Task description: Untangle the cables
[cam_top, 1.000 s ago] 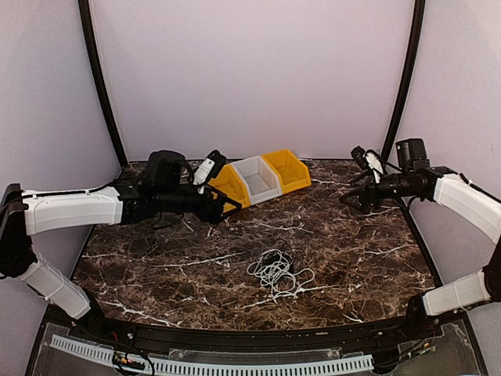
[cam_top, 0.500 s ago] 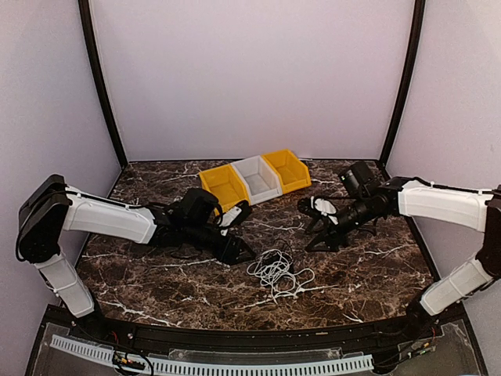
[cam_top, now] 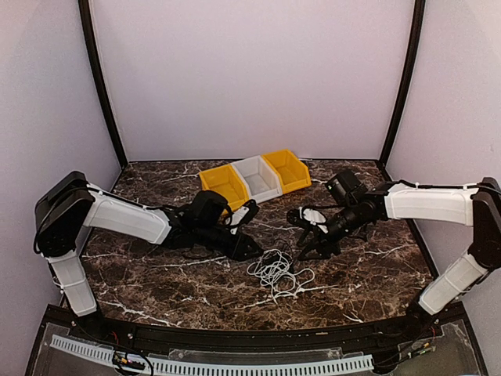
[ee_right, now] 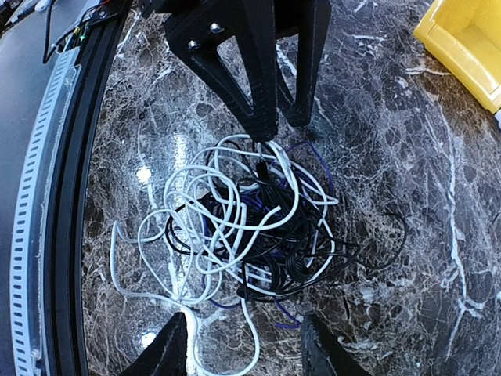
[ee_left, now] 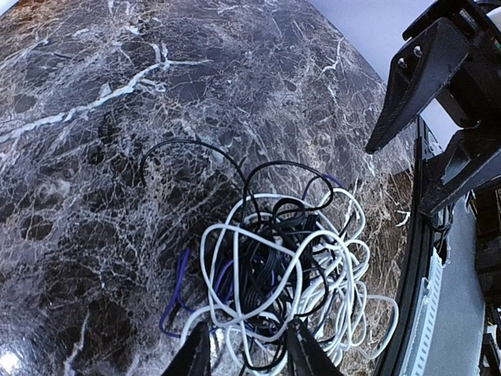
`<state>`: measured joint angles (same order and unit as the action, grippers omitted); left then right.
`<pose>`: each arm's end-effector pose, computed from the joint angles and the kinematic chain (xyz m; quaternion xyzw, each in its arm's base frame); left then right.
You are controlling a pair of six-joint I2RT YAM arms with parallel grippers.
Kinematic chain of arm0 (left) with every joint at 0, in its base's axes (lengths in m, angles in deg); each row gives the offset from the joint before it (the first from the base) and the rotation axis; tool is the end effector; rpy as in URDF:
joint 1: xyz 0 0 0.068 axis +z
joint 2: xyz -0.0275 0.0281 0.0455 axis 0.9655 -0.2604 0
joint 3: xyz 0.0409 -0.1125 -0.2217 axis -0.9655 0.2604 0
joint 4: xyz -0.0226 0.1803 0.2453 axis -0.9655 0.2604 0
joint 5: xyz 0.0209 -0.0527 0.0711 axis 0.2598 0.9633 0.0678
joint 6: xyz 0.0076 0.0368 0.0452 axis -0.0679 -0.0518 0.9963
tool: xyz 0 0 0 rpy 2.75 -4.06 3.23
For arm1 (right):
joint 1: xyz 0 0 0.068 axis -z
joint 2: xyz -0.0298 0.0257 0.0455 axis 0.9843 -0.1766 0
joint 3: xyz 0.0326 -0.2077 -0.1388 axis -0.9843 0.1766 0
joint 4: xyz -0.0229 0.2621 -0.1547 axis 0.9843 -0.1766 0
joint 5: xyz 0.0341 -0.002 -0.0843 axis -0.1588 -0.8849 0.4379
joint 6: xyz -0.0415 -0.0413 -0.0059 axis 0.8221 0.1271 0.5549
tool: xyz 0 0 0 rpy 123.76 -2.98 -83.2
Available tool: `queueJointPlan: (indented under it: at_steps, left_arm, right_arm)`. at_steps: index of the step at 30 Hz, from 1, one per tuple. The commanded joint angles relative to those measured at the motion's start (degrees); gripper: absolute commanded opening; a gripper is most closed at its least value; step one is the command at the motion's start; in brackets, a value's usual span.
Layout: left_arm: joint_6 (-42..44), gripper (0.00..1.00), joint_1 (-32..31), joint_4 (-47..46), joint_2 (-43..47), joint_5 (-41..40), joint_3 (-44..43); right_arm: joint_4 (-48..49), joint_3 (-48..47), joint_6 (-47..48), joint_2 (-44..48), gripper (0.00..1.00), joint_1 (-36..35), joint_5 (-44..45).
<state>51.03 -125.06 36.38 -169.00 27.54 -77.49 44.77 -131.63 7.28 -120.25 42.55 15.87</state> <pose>0.2479 -0.3247 0.1122 0.3177 0.8083 -0.4183 0.2659 0.2508 0.2224 0.1597 -0.6093 0.6917 0.3023 0.2428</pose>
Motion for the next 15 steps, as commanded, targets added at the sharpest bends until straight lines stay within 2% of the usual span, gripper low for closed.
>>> queueJointPlan:
  at_steps: [1, 8, 11, 15]
  left_arm:
    - [-1.4, 0.29, 0.27, -2.45, -1.39, 1.6, -2.2]
    - [-0.9, 0.15, 0.69, -2.24, -2.94, 3.07, -3.64]
    - [-0.82, 0.13, 0.89, -2.36, -3.18, 3.51, -3.99]
    - [-0.69, 0.17, 0.92, -2.18, -3.49, 4.37, -4.35]
  right_arm:
    - [1.12, -1.71, -0.91, -1.27, 0.46, -0.7, -0.28]
    - [0.97, -1.65, -1.17, -1.28, 0.46, -0.71, -0.03]
    - [1.06, -1.59, -1.26, -1.27, 0.46, -0.69, -0.03]
    - [1.25, -1.66, -1.47, -1.53, 0.46, -0.69, -0.27]
